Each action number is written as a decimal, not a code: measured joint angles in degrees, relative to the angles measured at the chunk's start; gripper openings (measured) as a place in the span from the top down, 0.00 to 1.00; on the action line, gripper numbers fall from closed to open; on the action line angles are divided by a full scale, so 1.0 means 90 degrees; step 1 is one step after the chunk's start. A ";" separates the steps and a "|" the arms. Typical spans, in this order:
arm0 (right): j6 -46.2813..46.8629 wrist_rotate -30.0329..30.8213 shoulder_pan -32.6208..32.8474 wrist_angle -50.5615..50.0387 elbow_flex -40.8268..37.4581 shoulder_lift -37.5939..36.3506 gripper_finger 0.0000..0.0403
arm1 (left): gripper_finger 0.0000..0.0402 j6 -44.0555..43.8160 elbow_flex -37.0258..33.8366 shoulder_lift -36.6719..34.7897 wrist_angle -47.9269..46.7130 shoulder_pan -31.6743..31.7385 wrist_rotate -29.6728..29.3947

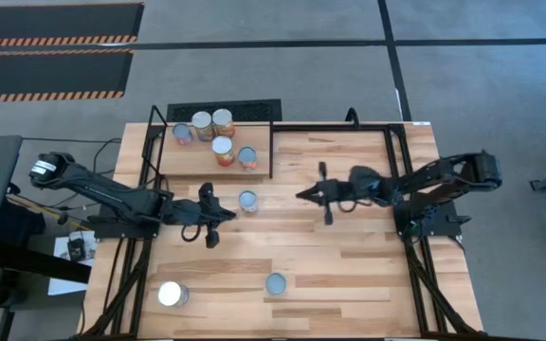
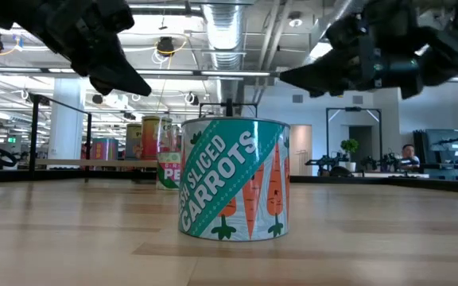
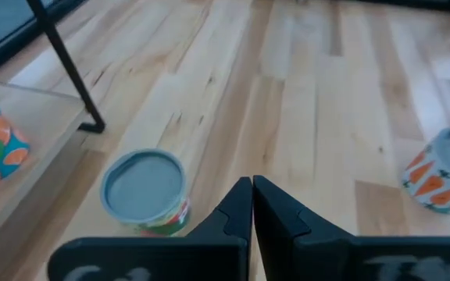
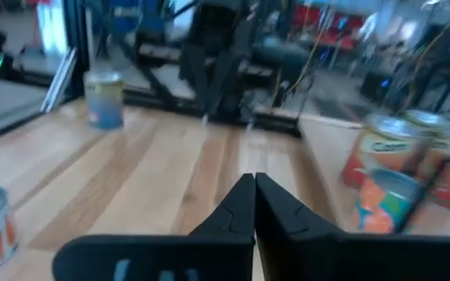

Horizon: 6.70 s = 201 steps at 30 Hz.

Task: Pick and place cans onto a shelf
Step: Put the canned green peas on the shelf, then put the canned carrots on the shelf

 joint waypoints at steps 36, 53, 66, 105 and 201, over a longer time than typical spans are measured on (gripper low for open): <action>0.0759 -0.1378 -0.1798 0.1159 -0.0603 0.0904 0.98 | 0.71 0.1093 0.3713 0.3703 -0.3804 0.1646 0.0954; 0.0868 -0.1361 -0.1806 0.1331 -0.0605 0.0949 0.98 | 0.85 0.1794 0.3753 0.4204 -0.3880 0.1657 0.1215; 0.0870 -0.1356 -0.1803 0.1243 -0.0605 0.0949 0.98 | 0.99 0.1387 0.5702 0.3485 -0.5656 0.2052 0.1052; 0.0820 -0.1356 -0.1808 0.1107 -0.0605 0.0949 0.98 | 1.00 0.2386 0.8836 0.6153 -0.6391 0.5428 0.1623; 0.0795 -0.1356 -0.1808 0.1010 -0.0605 0.0951 0.98 | 1.00 0.3088 0.8600 0.4802 -0.6394 0.3339 0.1253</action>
